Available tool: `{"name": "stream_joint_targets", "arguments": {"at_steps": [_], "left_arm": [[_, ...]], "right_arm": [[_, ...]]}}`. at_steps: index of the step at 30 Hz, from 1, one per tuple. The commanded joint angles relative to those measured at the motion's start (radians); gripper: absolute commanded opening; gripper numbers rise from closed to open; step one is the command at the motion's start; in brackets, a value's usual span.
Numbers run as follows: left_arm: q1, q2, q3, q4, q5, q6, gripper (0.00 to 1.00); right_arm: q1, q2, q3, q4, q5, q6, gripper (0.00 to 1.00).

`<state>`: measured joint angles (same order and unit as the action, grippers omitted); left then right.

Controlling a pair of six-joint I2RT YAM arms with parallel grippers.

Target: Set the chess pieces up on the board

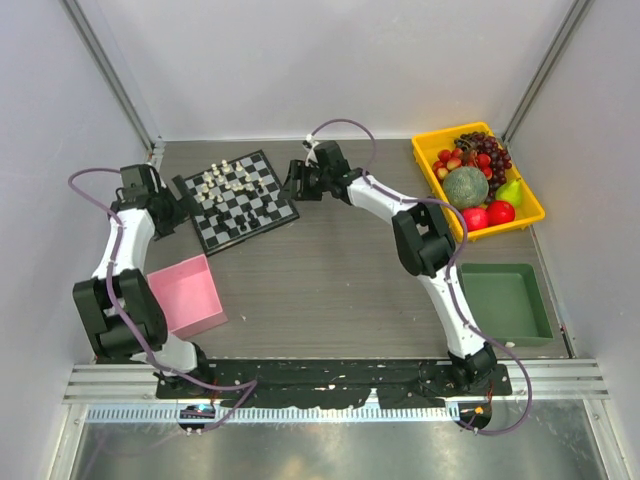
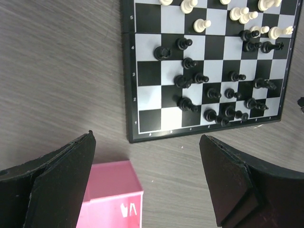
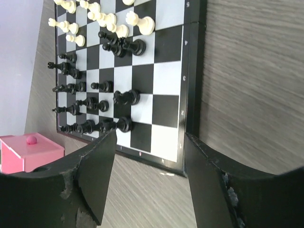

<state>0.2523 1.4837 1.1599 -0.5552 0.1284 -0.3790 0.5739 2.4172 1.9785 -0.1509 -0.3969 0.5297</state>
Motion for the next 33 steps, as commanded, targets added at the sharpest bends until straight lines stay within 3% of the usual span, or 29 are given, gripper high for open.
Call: {"name": "stream_joint_targets", "arguments": {"at_steps": [1,5,10,19,33], "left_arm": [[0.021,0.078,0.060,0.087,0.122,-0.035,1.00],[0.039,0.164,0.090,0.107,0.167,-0.053,1.00],[0.102,0.237,0.070,0.221,0.321,-0.146,0.99],[0.110,0.374,0.147,0.228,0.404,-0.175,1.00],[0.111,0.521,0.261,0.100,0.336,-0.213,1.00]], "right_arm": [[-0.003,0.048,0.131,-0.038,-0.051,0.007,0.65],[-0.014,0.089,0.187,-0.038,-0.059,0.026,0.66],[-0.022,0.138,0.220,-0.038,-0.077,0.032,0.67],[-0.036,0.168,0.218,-0.012,-0.095,0.061,0.68],[-0.042,0.209,0.252,0.005,-0.125,0.107,0.70]]}}
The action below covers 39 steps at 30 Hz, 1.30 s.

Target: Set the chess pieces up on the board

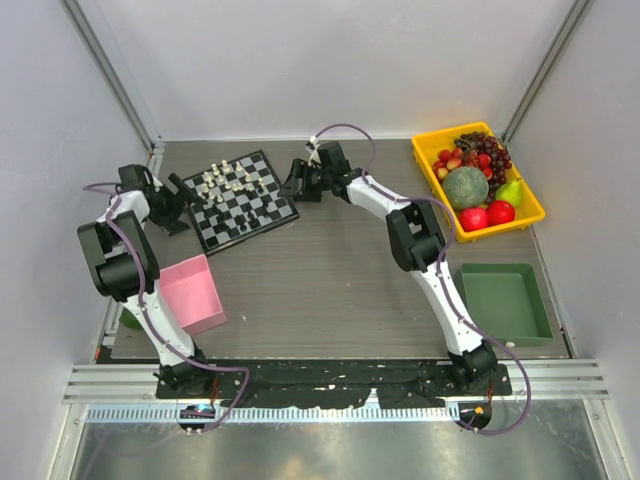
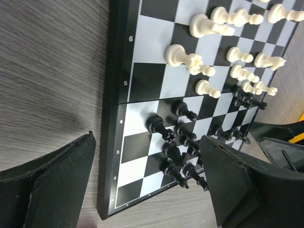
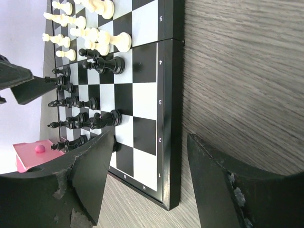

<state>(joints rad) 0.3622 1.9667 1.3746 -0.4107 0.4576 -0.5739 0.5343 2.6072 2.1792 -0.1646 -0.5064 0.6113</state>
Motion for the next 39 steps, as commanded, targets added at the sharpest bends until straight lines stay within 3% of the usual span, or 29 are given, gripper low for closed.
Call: {"name": "stream_joint_targets", "arguments": {"at_steps": [1,19,25,31,39], "left_arm": [[0.001,0.041,0.050,-0.059,0.006,-0.015,1.00],[-0.057,0.061,0.054,-0.062,0.081,-0.003,1.00],[-0.100,0.023,0.034,-0.059,0.084,0.009,0.99],[-0.150,0.003,0.009,-0.048,0.093,0.019,1.00],[-0.249,-0.072,-0.077,-0.022,0.064,0.016,1.00]], "right_arm": [[-0.002,0.020,0.057,0.019,-0.017,0.030,0.70],[-0.005,-0.015,-0.024,0.076,-0.038,0.087,0.70],[-0.034,-0.139,-0.243,0.250,0.014,0.159,0.70],[-0.050,-0.219,-0.357,0.289,-0.011,0.151,0.70],[-0.060,-0.392,-0.634,0.390,0.020,0.148,0.70]]}}
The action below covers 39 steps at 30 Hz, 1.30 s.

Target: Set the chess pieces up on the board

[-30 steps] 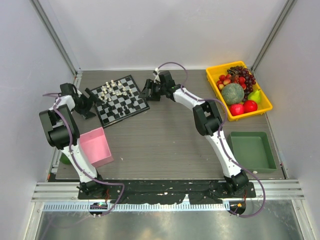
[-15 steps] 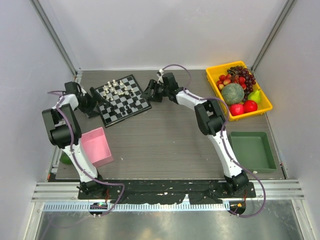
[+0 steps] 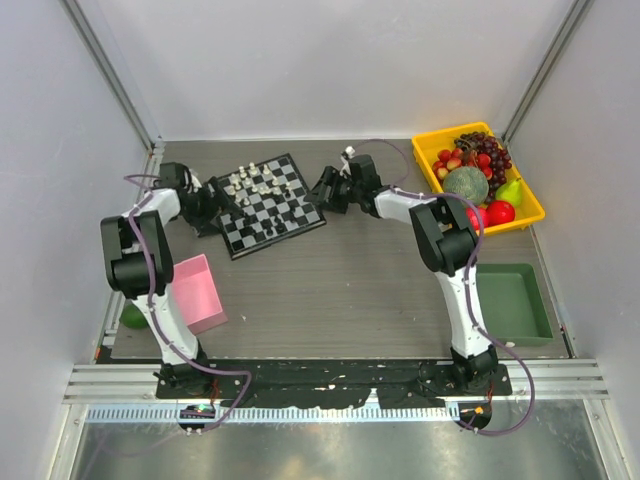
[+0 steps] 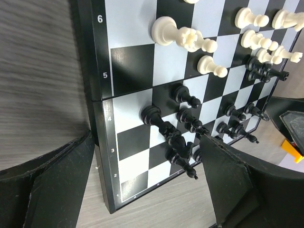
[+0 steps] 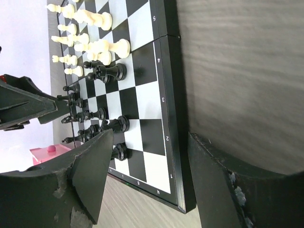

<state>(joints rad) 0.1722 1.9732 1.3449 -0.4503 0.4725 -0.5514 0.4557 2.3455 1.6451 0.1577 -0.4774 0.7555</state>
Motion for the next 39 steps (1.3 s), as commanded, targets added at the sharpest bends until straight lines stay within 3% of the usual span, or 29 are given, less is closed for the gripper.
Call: {"name": "stream_joint_targets", "arguments": {"at_steps": [1,10,16,27,33,39], "left_arm": [[-0.066,-0.094,-0.065,0.030,0.048,-0.015,1.00],[-0.163,-0.281,-0.289,0.100,-0.035,-0.041,1.00],[-0.292,-0.359,-0.438,0.180,-0.067,-0.083,1.00],[-0.450,-0.600,-0.661,0.254,-0.138,-0.137,0.99],[-0.505,-0.723,-0.780,0.265,-0.179,-0.160,1.00],[-0.520,-0.760,-0.806,0.260,-0.193,-0.154,0.99]], "right_arm": [[0.014,-0.161,-0.152,0.074,0.002,-0.001,0.70],[0.012,-0.402,-0.566,0.196,0.068,-0.004,0.70],[0.012,-0.572,-0.818,0.267,0.111,0.010,0.70],[0.015,-0.928,-1.194,0.224,0.215,-0.013,0.70],[0.015,-1.104,-1.317,0.149,0.255,-0.033,0.70],[0.015,-1.254,-1.326,0.016,0.296,-0.081,0.70]]}}
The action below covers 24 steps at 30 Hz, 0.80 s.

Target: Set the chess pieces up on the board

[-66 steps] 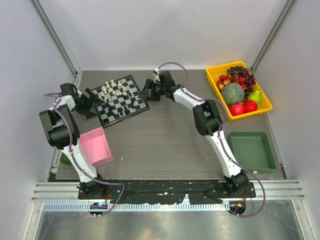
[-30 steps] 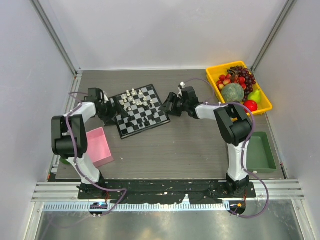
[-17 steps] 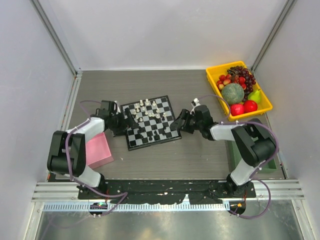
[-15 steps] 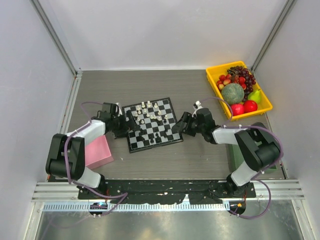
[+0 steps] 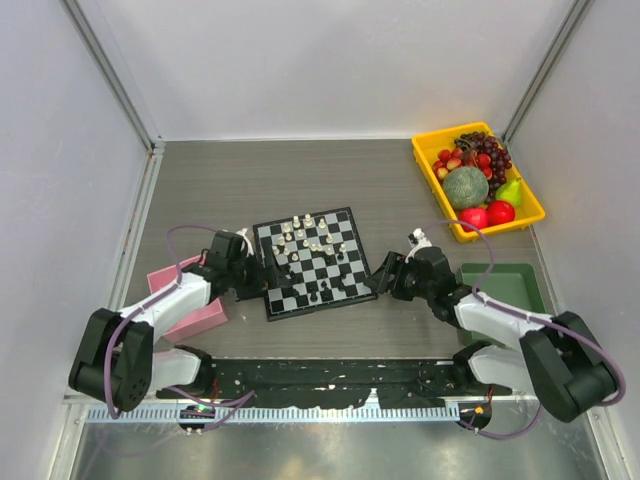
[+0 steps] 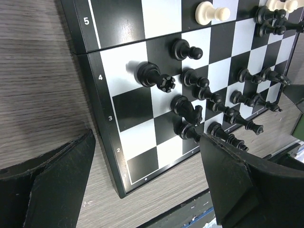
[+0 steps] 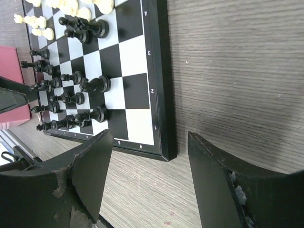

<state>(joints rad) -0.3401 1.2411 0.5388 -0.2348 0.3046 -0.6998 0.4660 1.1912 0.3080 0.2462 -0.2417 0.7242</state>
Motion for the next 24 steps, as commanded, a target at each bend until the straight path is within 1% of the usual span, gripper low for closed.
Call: {"name": "stream_joint_targets", "arguments": {"at_steps": [1,4,6,8,14,17,18,19,20,22,24], "left_arm": [[-0.008,-0.037,0.001,0.042,-0.030,-0.007,1.00],[-0.010,-0.087,0.006,0.032,-0.039,-0.006,1.00],[-0.010,-0.132,0.024,-0.016,-0.071,0.003,1.00],[-0.010,-0.182,0.055,-0.064,-0.108,0.026,1.00],[-0.010,-0.353,0.145,-0.156,-0.197,0.060,0.99],[-0.010,-0.402,0.223,-0.207,-0.266,0.060,1.00],[-0.010,-0.408,0.246,-0.228,-0.295,0.051,1.00],[-0.010,-0.410,0.265,-0.244,-0.295,0.046,0.99],[-0.010,-0.413,0.282,-0.256,-0.335,0.045,1.00],[-0.010,-0.419,0.297,-0.268,-0.329,0.040,1.00],[-0.010,-0.443,0.265,-0.255,-0.309,0.036,0.99]], "right_arm": [[0.005,-0.114,0.020,-0.109,0.071,-0.068,0.70],[0.005,-0.171,0.086,-0.192,0.111,-0.112,0.70],[0.005,-0.183,0.136,-0.238,0.116,-0.159,0.69],[0.005,-0.180,0.183,-0.313,0.105,-0.190,0.66],[0.025,-0.124,0.287,-0.377,0.085,-0.247,0.56],[0.066,-0.076,0.350,-0.404,0.102,-0.266,0.53],[0.083,-0.065,0.368,-0.432,0.126,-0.278,0.53],[0.120,-0.041,0.405,-0.450,0.145,-0.288,0.52],[0.137,-0.029,0.425,-0.484,0.177,-0.311,0.53],[0.186,0.010,0.477,-0.533,0.223,-0.327,0.52],[0.224,0.048,0.508,-0.548,0.239,-0.330,0.47]]}}
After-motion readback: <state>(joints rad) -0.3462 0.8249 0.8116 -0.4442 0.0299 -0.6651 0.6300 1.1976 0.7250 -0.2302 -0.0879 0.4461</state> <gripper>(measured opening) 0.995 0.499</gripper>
